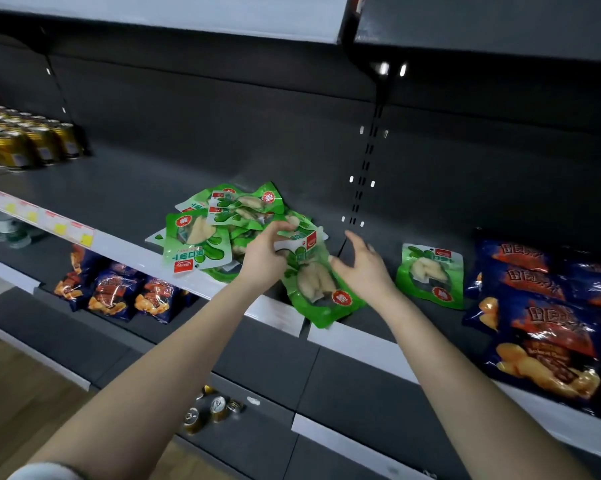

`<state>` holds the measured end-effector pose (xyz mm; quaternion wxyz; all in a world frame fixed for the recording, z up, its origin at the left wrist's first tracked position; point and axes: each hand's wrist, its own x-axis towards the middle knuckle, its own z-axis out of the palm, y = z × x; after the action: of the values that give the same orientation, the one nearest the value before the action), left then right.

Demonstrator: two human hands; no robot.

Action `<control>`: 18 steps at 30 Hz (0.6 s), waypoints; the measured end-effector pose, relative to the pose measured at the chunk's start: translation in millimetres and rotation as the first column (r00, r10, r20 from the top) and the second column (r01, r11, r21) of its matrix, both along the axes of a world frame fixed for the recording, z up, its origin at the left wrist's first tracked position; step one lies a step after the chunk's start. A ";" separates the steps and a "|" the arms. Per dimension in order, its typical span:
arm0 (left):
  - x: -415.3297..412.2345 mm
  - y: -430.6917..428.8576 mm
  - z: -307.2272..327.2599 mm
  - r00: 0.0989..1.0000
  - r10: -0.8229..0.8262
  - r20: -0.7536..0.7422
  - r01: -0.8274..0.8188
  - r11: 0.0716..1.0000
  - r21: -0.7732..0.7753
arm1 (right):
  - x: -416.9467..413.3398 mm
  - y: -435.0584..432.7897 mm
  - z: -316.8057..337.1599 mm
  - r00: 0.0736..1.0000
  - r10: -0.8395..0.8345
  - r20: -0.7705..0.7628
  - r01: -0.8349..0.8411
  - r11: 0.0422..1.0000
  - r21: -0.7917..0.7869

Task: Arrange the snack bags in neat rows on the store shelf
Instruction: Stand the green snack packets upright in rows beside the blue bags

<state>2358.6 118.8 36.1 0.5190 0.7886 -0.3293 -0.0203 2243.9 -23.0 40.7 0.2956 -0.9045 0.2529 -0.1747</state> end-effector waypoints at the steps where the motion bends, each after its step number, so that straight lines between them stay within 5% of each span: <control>1: 0.4 -3.6 3.7 0.999 -0.048 -0.004 0.048 0.998 -0.030 | -2.3 -4.7 4.4 0.999 -0.006 0.039 0.004 0.999 0.046; 5: -3.7 -21.2 16.8 0.969 -0.246 -0.021 0.242 0.964 -0.111 | -9.6 -11.3 13.7 0.976 -0.013 0.216 -0.037 0.974 0.225; 11: -20.9 -48.3 7.7 0.967 -0.235 -0.101 0.208 0.953 -0.219 | -28.5 -18.0 1.9 0.919 -0.217 0.328 0.127 0.953 0.276; 18: -45.9 -84.9 -18.4 0.875 -0.398 -0.276 0.444 0.886 0.132 | -65.7 -48.8 11.5 0.843 -0.391 0.370 0.274 0.903 0.329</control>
<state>2312.7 33.9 17.7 0.4600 0.7351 -0.4244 -0.2604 2178.2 -71.7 52.2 0.4261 -0.7380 0.3571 -0.3825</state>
